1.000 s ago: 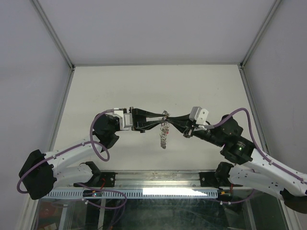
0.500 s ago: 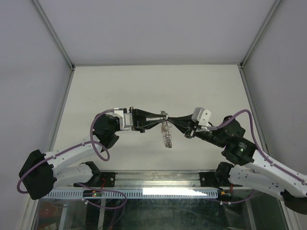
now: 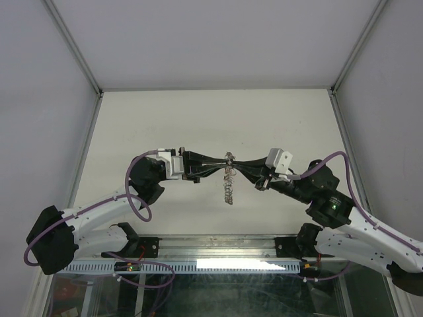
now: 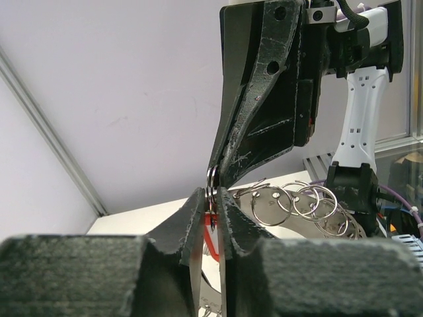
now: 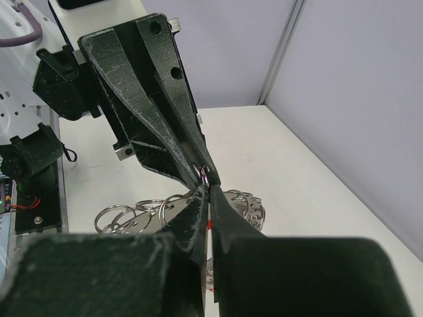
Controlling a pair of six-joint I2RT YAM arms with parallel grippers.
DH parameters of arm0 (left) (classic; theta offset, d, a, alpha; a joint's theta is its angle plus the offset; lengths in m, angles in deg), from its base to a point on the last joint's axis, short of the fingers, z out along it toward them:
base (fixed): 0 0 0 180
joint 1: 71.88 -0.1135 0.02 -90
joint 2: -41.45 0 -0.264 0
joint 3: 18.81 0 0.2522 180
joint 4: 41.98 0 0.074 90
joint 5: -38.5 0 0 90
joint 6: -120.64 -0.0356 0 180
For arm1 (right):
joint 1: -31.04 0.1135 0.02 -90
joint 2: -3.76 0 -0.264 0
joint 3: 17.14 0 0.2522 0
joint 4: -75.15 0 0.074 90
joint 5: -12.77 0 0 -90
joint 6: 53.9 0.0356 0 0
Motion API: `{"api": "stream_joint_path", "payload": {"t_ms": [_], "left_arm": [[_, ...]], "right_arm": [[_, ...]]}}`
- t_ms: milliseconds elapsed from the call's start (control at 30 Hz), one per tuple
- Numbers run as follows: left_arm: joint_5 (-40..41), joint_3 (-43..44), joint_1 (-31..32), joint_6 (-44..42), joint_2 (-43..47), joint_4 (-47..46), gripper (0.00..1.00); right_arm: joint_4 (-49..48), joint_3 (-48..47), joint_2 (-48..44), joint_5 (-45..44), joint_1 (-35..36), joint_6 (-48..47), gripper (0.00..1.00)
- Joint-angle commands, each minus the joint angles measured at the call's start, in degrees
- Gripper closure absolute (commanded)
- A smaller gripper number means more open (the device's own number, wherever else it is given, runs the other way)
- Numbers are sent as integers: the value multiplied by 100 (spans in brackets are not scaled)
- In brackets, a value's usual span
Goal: Put the keys on the keyring
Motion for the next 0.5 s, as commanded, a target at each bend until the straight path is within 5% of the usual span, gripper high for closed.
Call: {"api": "stream_joint_path", "payload": {"t_ms": [0,133,467], "left_arm": [[-14,216,41,-42,-25,-117,92],[-28,235,44,-29,-45,-113,100],[-283,429,41,-317,-1,459,100]], "right_arm": [[-692,-94,-74,46,28,3,100],[-699,-95,-55,84,28,11,100],[-338,-141,-67,163,28,-52,100]]}}
